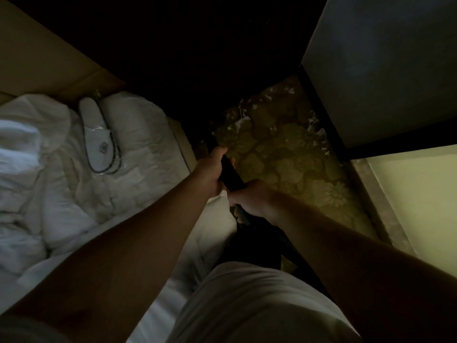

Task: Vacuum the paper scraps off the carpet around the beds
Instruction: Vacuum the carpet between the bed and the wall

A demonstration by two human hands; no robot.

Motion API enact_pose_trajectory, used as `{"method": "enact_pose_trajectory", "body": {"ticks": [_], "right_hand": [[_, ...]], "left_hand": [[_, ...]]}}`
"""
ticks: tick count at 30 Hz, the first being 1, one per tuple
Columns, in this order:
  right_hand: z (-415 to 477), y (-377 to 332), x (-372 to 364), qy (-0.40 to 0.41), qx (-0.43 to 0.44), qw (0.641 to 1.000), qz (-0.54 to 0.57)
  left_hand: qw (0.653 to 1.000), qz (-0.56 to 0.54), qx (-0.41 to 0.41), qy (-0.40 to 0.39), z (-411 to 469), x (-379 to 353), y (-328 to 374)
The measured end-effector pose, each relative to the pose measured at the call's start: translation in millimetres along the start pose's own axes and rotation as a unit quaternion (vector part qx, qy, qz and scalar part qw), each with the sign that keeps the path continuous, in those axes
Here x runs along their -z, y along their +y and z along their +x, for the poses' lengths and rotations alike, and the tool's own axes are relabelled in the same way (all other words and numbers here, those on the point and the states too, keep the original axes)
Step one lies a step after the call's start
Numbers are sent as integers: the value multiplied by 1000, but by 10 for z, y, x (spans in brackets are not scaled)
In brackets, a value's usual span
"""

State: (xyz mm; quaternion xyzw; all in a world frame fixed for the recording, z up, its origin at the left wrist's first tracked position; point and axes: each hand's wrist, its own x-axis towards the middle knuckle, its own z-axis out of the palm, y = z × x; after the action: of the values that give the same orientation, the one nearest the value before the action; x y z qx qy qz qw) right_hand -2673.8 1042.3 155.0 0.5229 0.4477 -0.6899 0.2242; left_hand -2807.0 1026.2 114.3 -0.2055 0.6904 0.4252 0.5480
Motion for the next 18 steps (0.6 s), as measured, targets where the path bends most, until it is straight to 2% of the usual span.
{"method": "enact_pose_trajectory", "body": {"ticks": [9, 18], "right_hand": [[116, 245, 16, -17, -52, 998, 18], [-481, 815, 273, -5, -74, 997, 22]], "left_hand": [[999, 19, 46, 14, 116, -19, -260], [994, 21, 98, -37, -258, -235, -892]]}}
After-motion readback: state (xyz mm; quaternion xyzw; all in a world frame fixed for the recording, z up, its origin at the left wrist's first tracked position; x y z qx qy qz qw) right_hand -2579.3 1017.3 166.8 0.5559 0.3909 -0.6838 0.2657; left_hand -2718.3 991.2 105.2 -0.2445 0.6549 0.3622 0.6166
